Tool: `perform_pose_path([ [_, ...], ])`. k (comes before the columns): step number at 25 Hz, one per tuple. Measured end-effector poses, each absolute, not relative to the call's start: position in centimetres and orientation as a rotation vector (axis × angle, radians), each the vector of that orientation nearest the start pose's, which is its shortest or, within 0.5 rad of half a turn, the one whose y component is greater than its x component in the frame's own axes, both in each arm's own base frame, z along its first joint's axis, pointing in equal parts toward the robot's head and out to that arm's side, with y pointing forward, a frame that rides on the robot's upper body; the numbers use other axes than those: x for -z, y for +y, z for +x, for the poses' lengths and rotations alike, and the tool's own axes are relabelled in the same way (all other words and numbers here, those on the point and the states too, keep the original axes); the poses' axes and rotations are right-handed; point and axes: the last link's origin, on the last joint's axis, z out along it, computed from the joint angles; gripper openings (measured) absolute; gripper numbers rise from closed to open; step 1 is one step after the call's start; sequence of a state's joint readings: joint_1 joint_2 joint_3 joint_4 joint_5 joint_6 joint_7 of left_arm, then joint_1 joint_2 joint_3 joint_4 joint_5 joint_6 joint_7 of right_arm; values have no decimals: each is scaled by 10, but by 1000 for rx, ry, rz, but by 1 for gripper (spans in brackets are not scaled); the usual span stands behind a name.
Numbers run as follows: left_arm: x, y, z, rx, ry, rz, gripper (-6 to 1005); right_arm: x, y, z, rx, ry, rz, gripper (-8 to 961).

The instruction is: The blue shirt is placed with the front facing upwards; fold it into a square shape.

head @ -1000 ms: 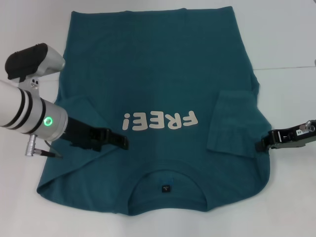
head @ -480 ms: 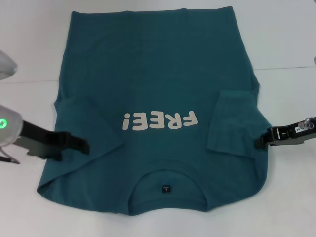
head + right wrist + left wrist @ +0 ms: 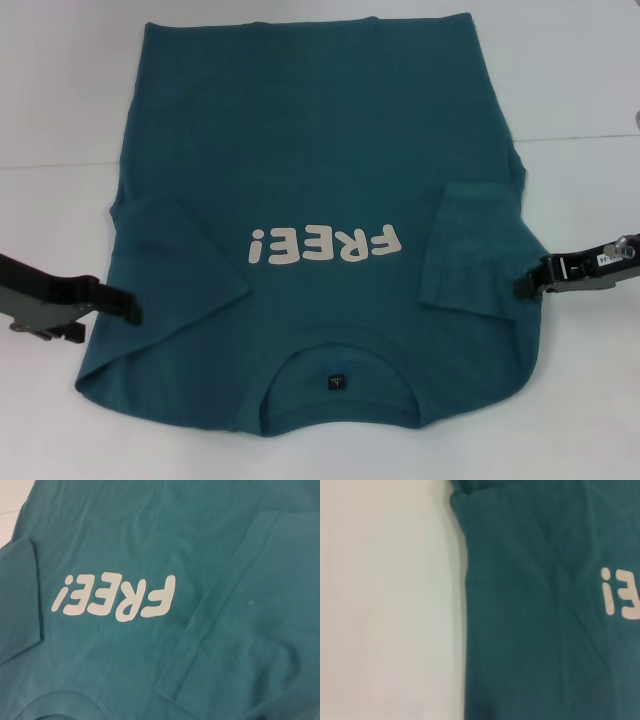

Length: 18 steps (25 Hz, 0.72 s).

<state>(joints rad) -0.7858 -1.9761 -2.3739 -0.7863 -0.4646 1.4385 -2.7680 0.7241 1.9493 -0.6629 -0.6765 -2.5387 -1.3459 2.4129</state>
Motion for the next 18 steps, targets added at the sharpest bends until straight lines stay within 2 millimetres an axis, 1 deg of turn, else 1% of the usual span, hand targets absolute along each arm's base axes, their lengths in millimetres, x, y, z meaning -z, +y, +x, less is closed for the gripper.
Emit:
perform_pose_path([
  [9, -50, 394, -273, -209, -1857, -1994, 867, -50, 396, 291, -86, 1637, -2200, 37],
  [18, -45, 389, -273, -219, -1883, -2008, 867, -50, 398, 289, -87, 1627, -2203, 37],
])
